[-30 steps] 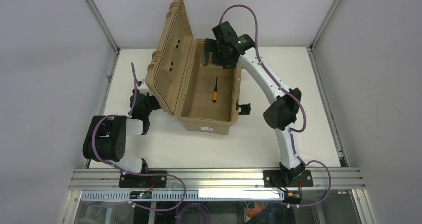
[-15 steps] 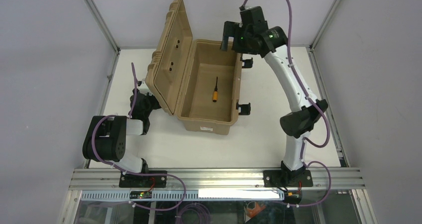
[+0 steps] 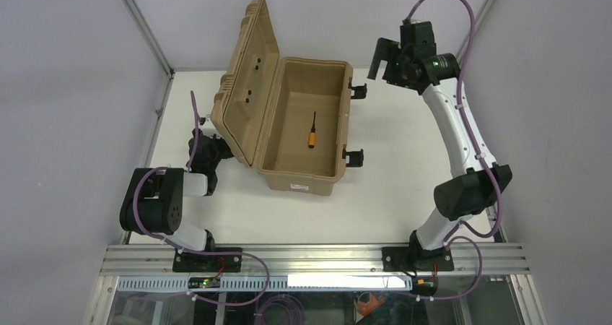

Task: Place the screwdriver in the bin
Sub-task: Reset both arms

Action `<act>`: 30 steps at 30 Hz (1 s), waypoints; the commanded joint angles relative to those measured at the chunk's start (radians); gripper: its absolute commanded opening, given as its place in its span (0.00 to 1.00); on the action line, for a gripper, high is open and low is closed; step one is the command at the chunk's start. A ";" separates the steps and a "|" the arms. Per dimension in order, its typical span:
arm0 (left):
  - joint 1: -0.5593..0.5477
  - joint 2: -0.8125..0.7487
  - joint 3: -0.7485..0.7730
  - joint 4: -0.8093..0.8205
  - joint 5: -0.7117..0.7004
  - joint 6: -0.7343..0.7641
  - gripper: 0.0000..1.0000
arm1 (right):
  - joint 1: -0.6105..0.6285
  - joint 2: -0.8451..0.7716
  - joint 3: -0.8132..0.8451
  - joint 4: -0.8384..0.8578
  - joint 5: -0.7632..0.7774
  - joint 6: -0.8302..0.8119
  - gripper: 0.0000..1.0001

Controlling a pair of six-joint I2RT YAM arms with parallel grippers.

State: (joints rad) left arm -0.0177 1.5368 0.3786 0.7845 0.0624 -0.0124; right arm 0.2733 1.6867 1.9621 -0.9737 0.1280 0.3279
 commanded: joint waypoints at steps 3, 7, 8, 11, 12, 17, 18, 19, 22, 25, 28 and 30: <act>0.005 -0.030 -0.004 0.038 0.022 -0.011 0.99 | -0.070 -0.146 -0.227 0.195 0.053 -0.026 1.00; 0.005 -0.030 -0.004 0.038 0.022 -0.011 0.99 | -0.104 -0.184 -0.351 0.256 0.061 -0.021 1.00; 0.005 -0.030 -0.004 0.038 0.021 -0.011 0.99 | -0.111 -0.190 -0.390 0.276 0.060 -0.020 0.99; 0.005 -0.031 -0.004 0.038 0.022 -0.011 0.99 | -0.126 -0.198 -0.466 0.317 0.063 -0.029 0.99; 0.005 -0.031 -0.004 0.038 0.022 -0.011 0.99 | -0.130 -0.201 -0.491 0.333 0.067 -0.031 0.99; 0.005 -0.030 -0.004 0.038 0.022 -0.011 0.99 | -0.135 -0.218 -0.626 0.440 0.089 -0.029 0.99; 0.005 -0.032 -0.004 0.038 0.022 -0.011 0.99 | -0.136 -0.221 -0.660 0.474 0.092 -0.027 1.00; 0.005 -0.031 -0.004 0.039 0.021 -0.011 0.99 | -0.135 -0.225 -0.685 0.495 0.093 -0.024 1.00; 0.005 -0.031 -0.004 0.038 0.022 -0.011 0.99 | -0.135 -0.237 -0.743 0.544 0.094 -0.015 1.00; 0.005 -0.031 -0.004 0.038 0.022 -0.011 0.99 | -0.135 -0.263 -0.802 0.589 0.096 -0.016 1.00; 0.005 -0.030 -0.004 0.038 0.022 -0.011 0.99 | -0.136 -0.293 -0.871 0.647 0.093 -0.010 0.99; 0.005 -0.030 -0.004 0.038 0.021 -0.011 0.99 | -0.135 -0.306 -0.927 0.691 0.079 -0.004 1.00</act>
State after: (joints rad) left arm -0.0177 1.5368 0.3786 0.7845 0.0624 -0.0124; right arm 0.1425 1.4490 1.1046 -0.4385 0.1986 0.3092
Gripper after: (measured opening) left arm 0.992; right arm 0.993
